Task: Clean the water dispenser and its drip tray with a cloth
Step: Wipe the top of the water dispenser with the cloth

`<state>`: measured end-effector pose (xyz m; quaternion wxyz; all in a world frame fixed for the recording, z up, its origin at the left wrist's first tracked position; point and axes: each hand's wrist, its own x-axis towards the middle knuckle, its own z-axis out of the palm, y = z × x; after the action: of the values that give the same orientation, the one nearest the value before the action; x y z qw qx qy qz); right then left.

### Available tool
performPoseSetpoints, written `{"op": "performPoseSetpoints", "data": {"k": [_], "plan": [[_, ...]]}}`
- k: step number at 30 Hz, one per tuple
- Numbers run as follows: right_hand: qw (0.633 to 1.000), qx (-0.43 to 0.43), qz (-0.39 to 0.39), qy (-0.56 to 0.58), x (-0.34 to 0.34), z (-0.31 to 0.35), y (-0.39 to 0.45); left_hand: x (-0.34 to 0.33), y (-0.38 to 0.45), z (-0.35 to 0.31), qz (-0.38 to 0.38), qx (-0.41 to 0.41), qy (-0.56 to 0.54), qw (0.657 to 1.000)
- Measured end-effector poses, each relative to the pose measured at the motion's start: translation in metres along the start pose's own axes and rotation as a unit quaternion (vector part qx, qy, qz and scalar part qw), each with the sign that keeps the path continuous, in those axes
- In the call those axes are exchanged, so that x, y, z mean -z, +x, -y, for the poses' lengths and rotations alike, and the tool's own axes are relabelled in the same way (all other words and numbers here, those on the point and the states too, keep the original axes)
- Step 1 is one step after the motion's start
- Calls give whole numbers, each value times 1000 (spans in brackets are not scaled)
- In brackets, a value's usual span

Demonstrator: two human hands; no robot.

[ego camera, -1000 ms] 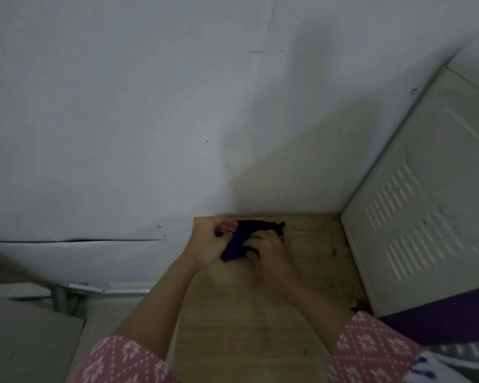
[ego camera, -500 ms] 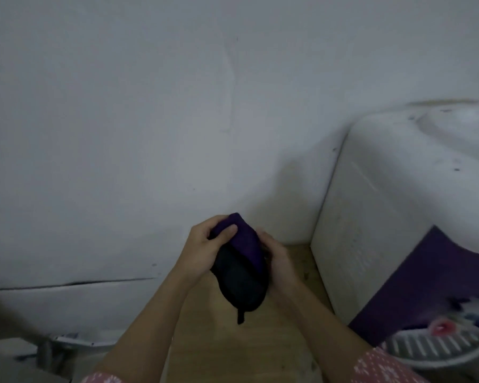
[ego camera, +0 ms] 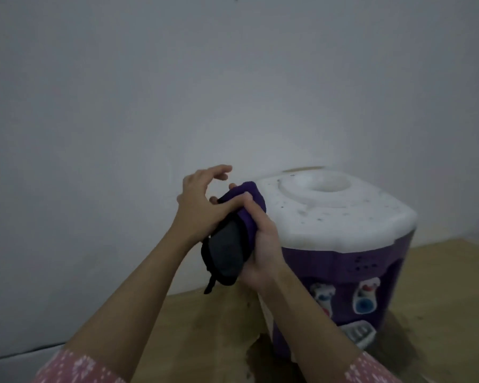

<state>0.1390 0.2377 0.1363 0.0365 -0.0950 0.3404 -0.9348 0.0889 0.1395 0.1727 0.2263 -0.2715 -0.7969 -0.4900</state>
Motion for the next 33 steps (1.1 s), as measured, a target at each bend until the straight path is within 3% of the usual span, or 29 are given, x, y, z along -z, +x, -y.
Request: {"op": "performPoseSetpoints", "data": {"k": [6,11,13,16,18,19,22,24,25,29,30,31,33], "plan": [[990,86,-25,-109,13,76,-42,-30,1,-59,-5,10,-144,989],[943,166,-75,-278,33,141,-66,-72,-12,-83,6,19,-76,997],[873,196,-116,-431,49,164,-70,-88,-18,-92,27,-1,-24,999],[691,221,-139,-674,79,194,-75,-111,-25,-101,60,-19,43,997],[590,214,-152,-763,99,209,-77,-122,-27,-104,75,-23,82,994],[562,209,-162,-784,107,216,-78,-127,-27,-104,81,-26,102,991],[547,179,-172,-800,126,230,-84,-140,-27,-103,98,-41,178,978],[538,179,-139,-812,132,226,-85,-147,-25,-99,110,-48,249,961],[517,192,-114,-827,134,222,-84,-151,-24,-98,114,-41,282,952],[368,247,-6,-896,140,200,-70,-164,-19,-90,149,12,343,927],[344,248,17,-906,144,195,-67,-167,-18,-88,157,14,346,925],[337,249,31,-907,149,193,-64,-169,-18,-85,162,14,344,925],[359,265,29,-894,157,193,-60,-172,-15,-79,168,12,338,926]]}}
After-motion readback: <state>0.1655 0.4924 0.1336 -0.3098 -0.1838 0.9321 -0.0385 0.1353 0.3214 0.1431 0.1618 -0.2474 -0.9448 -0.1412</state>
